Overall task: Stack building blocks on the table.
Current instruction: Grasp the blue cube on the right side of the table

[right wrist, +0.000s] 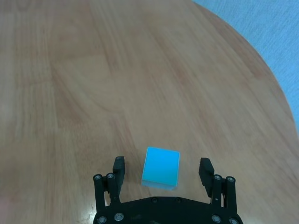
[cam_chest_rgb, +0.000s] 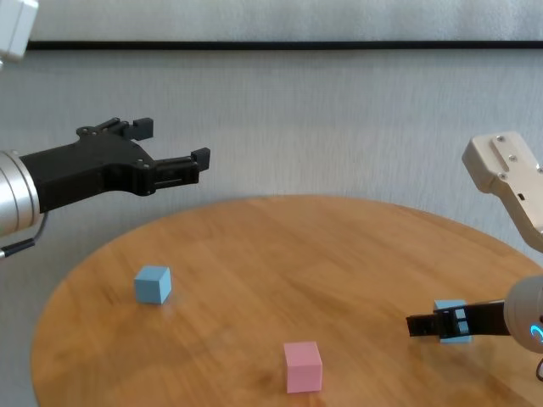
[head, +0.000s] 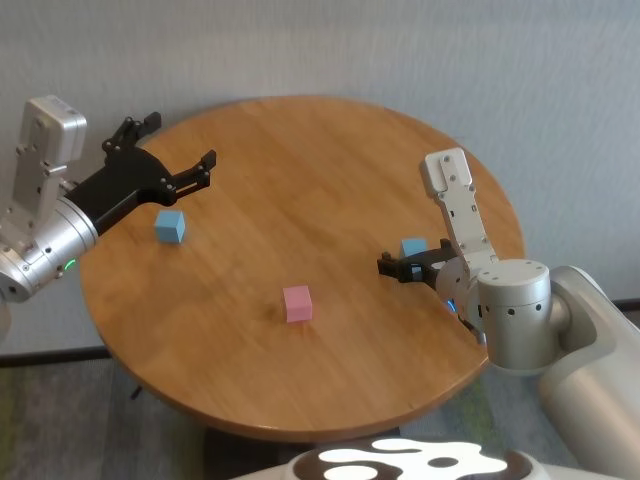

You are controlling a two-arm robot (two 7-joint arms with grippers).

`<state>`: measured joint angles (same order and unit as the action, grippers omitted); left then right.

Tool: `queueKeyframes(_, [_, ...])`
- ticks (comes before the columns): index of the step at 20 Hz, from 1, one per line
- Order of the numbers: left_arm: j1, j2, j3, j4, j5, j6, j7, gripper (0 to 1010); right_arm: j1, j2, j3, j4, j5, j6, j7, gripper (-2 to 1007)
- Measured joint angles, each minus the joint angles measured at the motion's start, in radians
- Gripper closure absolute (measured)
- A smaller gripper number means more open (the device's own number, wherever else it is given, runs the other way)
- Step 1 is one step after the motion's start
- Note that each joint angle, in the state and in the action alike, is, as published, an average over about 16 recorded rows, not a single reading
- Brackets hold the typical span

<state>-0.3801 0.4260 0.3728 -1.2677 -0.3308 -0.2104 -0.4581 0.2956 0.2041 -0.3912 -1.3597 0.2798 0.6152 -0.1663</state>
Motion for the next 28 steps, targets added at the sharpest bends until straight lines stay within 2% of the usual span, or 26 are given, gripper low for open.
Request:
queueKeyframes(9, [0.000,0.000,0.000,0.000,0.000,0.000,0.000,10,-0.003,-0.008,0.007,0.005,-0.010,-0.004,0.002,5])
queueKeyframes(14, [0.000,0.000,0.000,0.000,0.000,0.000,0.000,10,-0.003,-0.009,0.007,0.005,-0.010,-0.005,0.003,62])
queueKeyframes(19, [0.000,0.000,0.000,0.000,0.000,0.000,0.000,10,-0.003,-0.008,0.006,0.005,-0.010,-0.004,0.003,176])
queueKeyframes(28, [0.000,0.000,0.000,0.000,0.000,0.000,0.000,10,-0.002,-0.007,0.005,0.004,-0.008,-0.003,0.003,481])
